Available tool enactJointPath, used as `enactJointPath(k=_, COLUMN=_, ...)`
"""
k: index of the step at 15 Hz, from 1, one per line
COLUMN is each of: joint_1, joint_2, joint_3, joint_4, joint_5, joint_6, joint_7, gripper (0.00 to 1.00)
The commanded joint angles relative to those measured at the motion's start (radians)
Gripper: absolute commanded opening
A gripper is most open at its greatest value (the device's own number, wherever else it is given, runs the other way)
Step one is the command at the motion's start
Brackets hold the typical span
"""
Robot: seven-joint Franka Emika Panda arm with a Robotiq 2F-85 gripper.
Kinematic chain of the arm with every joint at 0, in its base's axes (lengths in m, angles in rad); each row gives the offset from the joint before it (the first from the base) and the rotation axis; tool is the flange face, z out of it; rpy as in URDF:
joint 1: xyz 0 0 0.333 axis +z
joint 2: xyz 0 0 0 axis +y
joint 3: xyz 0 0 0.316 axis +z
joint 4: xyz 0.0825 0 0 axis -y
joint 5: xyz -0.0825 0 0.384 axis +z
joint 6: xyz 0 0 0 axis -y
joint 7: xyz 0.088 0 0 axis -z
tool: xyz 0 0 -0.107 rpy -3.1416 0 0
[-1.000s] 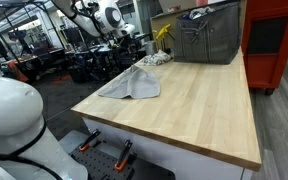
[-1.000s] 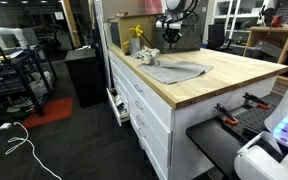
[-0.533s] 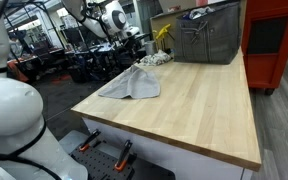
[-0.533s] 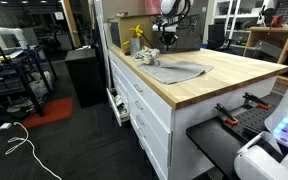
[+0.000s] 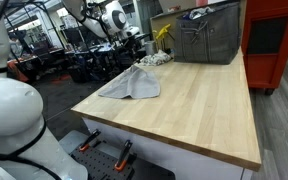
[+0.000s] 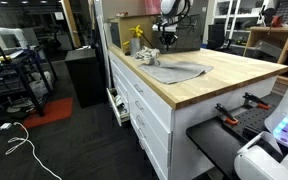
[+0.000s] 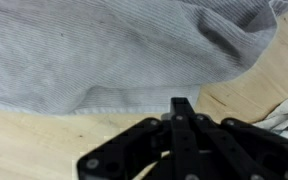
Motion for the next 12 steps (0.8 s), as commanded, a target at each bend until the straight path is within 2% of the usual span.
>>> enactJointPath(k=1, joint_1=0.012, joint_2=0.0, joint_3=-0.013, joint_4=0.001, joint_5=0.008, joint_6=-0.002, joint_7=-0.006, gripper=0.01)
enactJointPath(k=2, joint_1=0.012, joint_2=0.0, joint_3=-0.013, joint_4=0.001, joint_5=0.008, joint_6=-0.002, joint_7=-0.006, gripper=0.26)
enactJointPath(k=4, joint_1=0.017, joint_2=0.007, joint_3=-0.016, joint_4=0.014, joint_5=0.002, joint_6=-0.009, joint_7=-0.001, gripper=0.34)
enactJointPath(k=6, joint_1=0.026, joint_2=0.017, joint_3=-0.026, joint_4=0.027, joint_5=-0.008, joint_6=-0.02, joint_7=0.024, gripper=0.49)
enactJointPath(k=7, joint_1=0.027, joint_2=0.023, joint_3=-0.028, joint_4=0.031, joint_5=-0.008, joint_6=-0.018, joint_7=0.022, gripper=0.12)
enactJointPath(k=9, joint_1=0.027, joint_2=0.03, joint_3=-0.031, joint_4=0.038, joint_5=0.0, joint_6=-0.02, joint_7=0.022, gripper=0.09)
enactJointPath(k=10, joint_1=0.027, joint_2=0.034, joint_3=-0.032, joint_4=0.042, joint_5=0.001, joint_6=-0.019, joint_7=0.025, gripper=0.01)
enactJointPath(k=12, joint_1=0.03, joint_2=0.055, joint_3=-0.037, joint_4=0.067, joint_5=0.001, joint_6=-0.022, joint_7=0.034, gripper=0.0)
